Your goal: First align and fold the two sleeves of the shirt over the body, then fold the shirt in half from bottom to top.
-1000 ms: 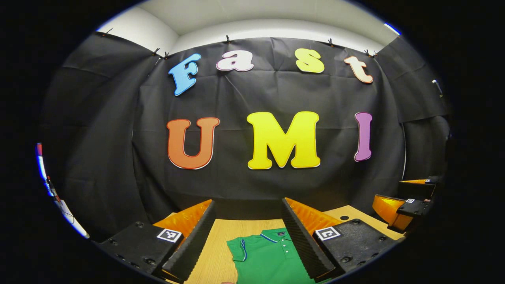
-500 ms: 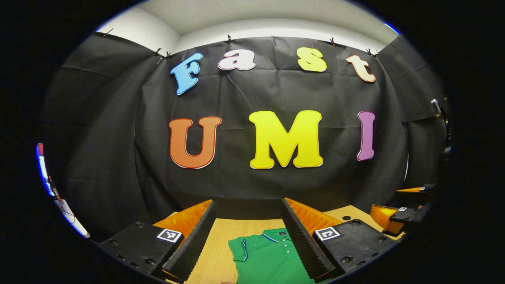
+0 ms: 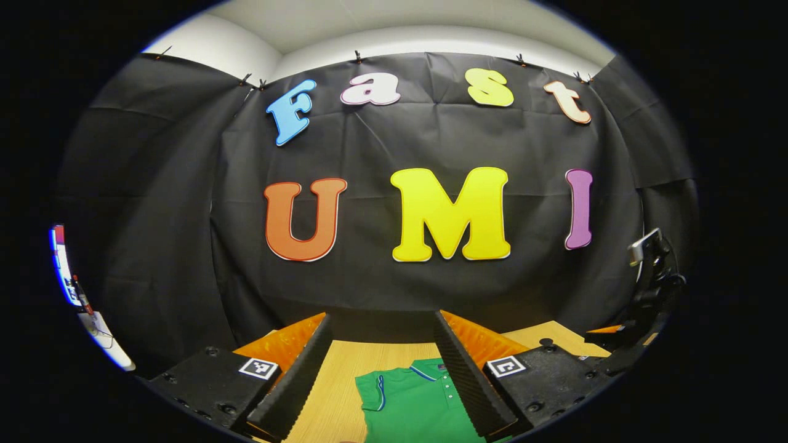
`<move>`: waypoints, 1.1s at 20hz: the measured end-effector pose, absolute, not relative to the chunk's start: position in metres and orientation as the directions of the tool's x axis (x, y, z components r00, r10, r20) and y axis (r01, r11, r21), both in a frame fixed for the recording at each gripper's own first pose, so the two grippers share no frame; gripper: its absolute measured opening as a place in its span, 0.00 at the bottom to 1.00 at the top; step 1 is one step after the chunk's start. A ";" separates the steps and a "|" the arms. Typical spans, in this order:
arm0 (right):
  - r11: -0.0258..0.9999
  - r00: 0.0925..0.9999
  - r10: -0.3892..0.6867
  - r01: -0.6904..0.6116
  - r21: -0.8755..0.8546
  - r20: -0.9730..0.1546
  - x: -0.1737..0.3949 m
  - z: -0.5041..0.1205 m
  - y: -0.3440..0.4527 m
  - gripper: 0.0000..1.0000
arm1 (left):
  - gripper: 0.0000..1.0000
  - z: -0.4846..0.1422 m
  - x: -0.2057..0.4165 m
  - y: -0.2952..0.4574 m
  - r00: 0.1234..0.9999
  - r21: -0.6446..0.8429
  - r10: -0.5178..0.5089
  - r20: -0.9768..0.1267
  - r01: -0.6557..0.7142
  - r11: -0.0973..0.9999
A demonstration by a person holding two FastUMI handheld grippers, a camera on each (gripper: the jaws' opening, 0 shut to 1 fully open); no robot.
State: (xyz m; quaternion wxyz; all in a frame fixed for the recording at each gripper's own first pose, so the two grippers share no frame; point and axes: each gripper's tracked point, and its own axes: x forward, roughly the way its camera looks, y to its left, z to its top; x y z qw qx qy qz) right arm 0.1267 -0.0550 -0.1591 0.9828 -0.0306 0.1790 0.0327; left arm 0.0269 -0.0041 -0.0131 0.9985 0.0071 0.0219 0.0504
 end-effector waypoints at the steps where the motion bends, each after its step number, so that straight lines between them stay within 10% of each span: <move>1: 0.996 0.919 0.055 -0.080 -0.048 -0.390 0.139 -0.177 -0.061 0.95 | 1.00 -0.017 0.029 -0.003 0.992 0.020 0.114 -0.055 -0.114 0.993; 15: 0.987 0.770 0.082 -0.152 -0.057 -0.632 0.242 -0.331 -0.081 0.94 | 1.00 -0.039 0.050 -0.006 0.971 0.038 0.187 -0.146 -0.183 0.982; 22: 0.990 0.700 0.135 -0.122 0.069 -0.701 0.243 -0.362 -0.083 0.69 | 1.00 -0.053 0.053 -0.010 0.963 0.049 0.189 -0.190 -0.183 0.982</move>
